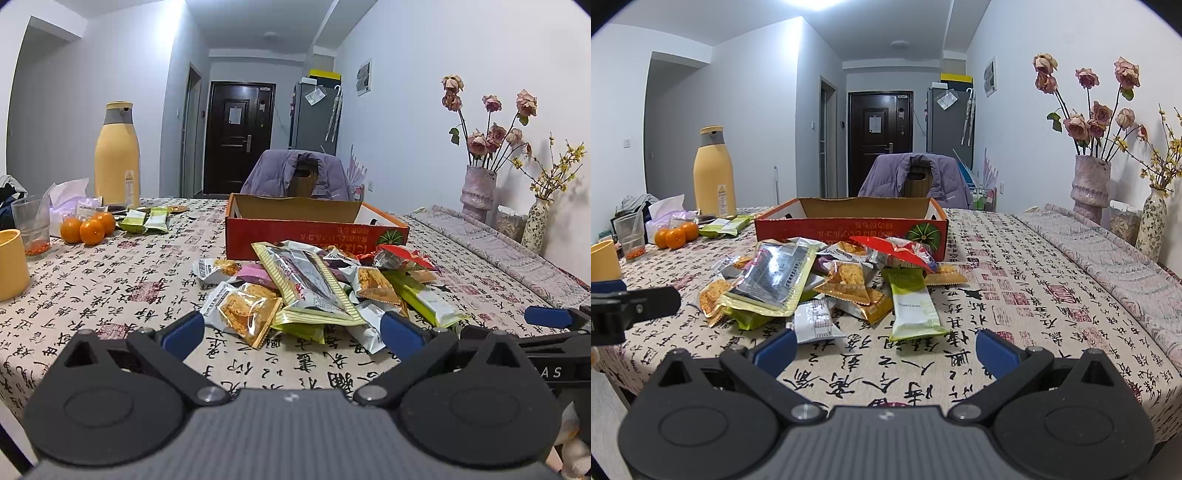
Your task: Organize snacks
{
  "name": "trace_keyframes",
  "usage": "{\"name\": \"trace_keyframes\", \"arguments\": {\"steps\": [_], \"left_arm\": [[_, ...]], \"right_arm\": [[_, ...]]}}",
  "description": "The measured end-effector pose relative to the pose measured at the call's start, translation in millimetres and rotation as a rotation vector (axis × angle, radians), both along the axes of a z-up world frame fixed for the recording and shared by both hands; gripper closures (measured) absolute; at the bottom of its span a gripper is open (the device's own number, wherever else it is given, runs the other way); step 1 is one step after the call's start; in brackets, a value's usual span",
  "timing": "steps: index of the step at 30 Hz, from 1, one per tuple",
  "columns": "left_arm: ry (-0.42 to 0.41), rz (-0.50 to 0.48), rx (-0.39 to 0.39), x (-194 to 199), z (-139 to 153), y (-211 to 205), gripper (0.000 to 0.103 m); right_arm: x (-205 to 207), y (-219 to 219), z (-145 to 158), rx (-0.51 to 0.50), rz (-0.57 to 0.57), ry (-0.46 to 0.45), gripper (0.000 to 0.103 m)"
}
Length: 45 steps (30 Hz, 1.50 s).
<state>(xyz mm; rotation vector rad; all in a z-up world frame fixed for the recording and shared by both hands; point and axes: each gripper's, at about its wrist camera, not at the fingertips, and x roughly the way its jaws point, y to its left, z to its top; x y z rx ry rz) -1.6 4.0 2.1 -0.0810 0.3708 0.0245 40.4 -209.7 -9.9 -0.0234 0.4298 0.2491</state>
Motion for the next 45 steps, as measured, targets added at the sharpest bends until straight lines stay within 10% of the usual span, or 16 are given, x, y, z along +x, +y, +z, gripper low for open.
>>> {"name": "trace_keyframes", "arguments": {"steps": [25,45], "left_arm": [[0.055,0.023,-0.017,59.7,-1.3,17.2,0.0],[0.176,0.049,-0.013,123.6,-4.0,20.4,0.0]], "right_arm": [[68.0,-0.6,-6.2,-0.036,-0.014,0.057,0.003],[176.7,11.3,-26.4,-0.125,0.041,0.26,0.063]]}}
